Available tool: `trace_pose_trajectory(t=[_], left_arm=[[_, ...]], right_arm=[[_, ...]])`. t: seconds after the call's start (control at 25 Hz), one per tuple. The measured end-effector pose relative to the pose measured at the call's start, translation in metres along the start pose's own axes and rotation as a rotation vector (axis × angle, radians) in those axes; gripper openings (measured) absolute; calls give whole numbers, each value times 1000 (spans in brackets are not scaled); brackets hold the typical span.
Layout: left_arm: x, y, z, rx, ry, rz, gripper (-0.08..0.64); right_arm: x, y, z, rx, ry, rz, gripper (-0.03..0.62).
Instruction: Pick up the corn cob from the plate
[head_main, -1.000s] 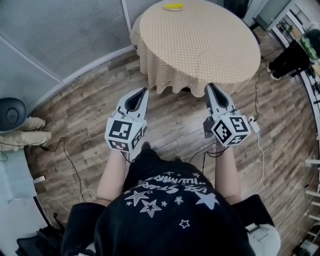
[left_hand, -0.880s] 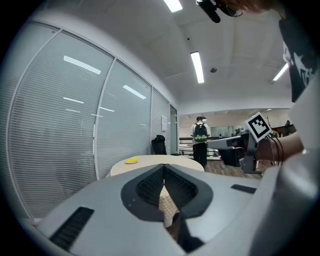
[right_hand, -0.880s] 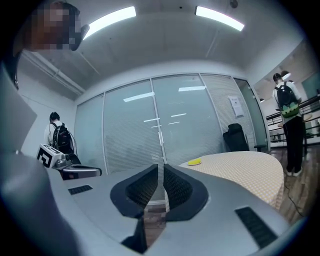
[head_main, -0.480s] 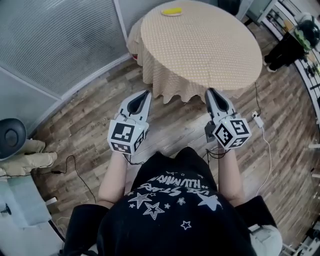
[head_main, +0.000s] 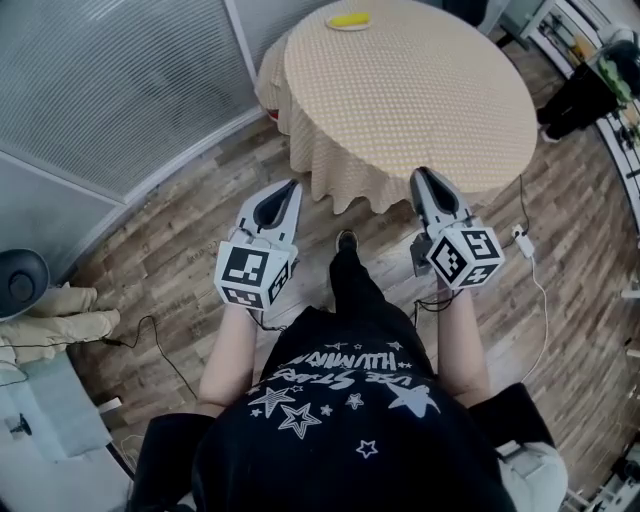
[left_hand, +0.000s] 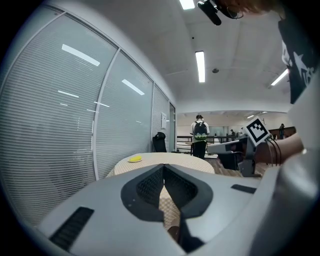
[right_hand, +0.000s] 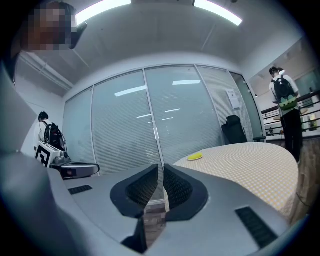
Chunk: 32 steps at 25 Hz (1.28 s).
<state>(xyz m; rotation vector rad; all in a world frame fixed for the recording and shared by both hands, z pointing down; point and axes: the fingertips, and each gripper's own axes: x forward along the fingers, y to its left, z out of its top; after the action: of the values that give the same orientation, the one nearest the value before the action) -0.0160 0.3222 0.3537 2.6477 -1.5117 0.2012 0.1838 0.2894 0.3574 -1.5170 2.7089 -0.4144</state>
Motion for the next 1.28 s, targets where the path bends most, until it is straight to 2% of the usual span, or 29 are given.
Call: trace_pose_trajectory(t=[0.24,0.52,0.68,1.0,1.28], left_arm=[[40,40,-5,2,40,52,6],[128,72,5,-2,63,67,6],[175,74,13,3,74,59,6],[249,82,34,51,85,21,6],[291,91,36,57,81,6,6]], right_arm=[[74,-25,3,21,6,56,49],[158,-75,24,21,14,94,49],[184,-106,34,34,18,105,49],[221,-176,50,72,1,39,49],[246,-203,53,68,11,55,49]])
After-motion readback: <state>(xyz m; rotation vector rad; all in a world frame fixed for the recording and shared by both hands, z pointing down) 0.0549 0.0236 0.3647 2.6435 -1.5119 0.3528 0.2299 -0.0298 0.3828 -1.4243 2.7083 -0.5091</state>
